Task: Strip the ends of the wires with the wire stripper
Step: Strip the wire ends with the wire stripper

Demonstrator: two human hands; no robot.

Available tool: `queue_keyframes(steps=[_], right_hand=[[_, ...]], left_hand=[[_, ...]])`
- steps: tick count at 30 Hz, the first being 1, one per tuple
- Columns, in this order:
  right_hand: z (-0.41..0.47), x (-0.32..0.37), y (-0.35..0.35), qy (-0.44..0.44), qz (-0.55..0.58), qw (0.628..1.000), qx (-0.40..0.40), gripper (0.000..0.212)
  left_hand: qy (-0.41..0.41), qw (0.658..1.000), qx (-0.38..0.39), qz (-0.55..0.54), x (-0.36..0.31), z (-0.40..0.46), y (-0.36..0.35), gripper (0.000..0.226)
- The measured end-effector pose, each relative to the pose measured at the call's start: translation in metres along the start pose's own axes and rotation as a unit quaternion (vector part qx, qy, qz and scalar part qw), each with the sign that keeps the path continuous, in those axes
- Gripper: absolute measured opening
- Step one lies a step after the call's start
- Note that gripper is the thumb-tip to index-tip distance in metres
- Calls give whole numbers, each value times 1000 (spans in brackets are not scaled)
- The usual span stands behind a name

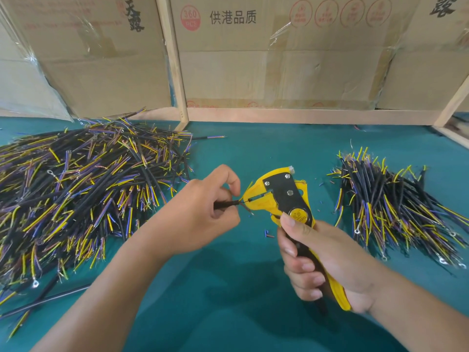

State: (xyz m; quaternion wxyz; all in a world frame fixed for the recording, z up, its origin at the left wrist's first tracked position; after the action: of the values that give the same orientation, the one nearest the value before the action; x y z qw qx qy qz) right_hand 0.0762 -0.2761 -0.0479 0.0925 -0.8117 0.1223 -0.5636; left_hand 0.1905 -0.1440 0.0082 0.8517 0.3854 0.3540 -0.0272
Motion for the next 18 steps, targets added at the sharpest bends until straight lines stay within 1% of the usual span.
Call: queue_keyframes(steps=[4,7,11,16,17,18], right_hand=[[0,-4,-5,-8,18,1000,-5,56],[1,-7,-8,-11,18,1000,-7,53],[2,-7,-9,-13,12,1000,-3,47],[-1,-8,-10,-25,50,998,41,46],[-1,-5,-7,-17,67,997,45,44],[0,2,0,-3,93,995,36,43]], left_hand=[[-31,999,-3,28,-2,0,4,23],[-43,999,6,31,-1,-1,8,21],[-33,999,9,21,3,-2,12,19],[-46,998,16,25,-5,-2,8,18],[-42,998,9,38,-2,-4,16,17],[-28,998,-16,53,5,-5,28,16]])
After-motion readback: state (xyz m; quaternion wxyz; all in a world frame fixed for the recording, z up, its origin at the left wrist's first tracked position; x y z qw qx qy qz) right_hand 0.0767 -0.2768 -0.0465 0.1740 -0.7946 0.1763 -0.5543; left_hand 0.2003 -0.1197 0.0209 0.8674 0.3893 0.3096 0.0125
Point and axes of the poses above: each hand's wrist, its own z-axis towards the middle knuckle, its own y-axis out of the back of the hand, x = y × z, the point moved 6 cm from there along z, towards the middle knuckle, and after that the axes turned 8 degrees about -x, right-handed, at the moved point
